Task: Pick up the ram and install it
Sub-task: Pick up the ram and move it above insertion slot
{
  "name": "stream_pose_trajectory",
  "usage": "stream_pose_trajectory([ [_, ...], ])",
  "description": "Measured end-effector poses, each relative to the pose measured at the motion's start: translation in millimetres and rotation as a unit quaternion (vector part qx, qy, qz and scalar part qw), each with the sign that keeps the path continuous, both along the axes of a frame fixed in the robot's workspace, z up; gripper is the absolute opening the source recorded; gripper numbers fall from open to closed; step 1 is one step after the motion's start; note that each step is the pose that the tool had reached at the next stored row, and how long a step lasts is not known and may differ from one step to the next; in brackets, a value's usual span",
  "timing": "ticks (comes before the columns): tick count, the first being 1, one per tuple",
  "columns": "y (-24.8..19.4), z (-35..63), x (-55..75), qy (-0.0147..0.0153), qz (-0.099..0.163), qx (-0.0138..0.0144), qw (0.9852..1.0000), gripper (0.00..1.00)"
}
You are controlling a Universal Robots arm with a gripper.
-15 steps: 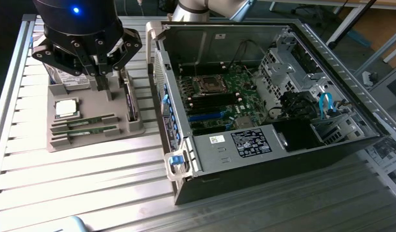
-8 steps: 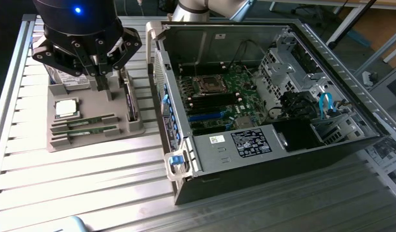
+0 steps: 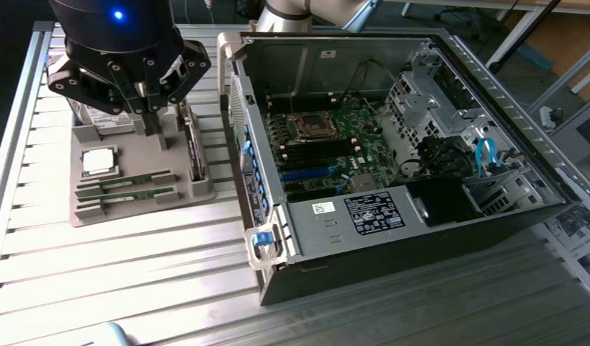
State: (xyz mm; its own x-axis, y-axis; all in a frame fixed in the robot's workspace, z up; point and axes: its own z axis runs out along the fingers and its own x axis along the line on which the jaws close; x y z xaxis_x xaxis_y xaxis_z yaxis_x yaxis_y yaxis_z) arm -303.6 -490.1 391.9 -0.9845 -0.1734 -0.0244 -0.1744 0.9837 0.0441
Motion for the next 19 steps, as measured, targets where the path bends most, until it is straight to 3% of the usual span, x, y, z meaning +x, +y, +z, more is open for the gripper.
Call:
stream_pose_trajectory([
  [19, 0.0, -0.2, 0.1, 0.0000, 0.037, 0.0000, 0.9993, 0.11],
])
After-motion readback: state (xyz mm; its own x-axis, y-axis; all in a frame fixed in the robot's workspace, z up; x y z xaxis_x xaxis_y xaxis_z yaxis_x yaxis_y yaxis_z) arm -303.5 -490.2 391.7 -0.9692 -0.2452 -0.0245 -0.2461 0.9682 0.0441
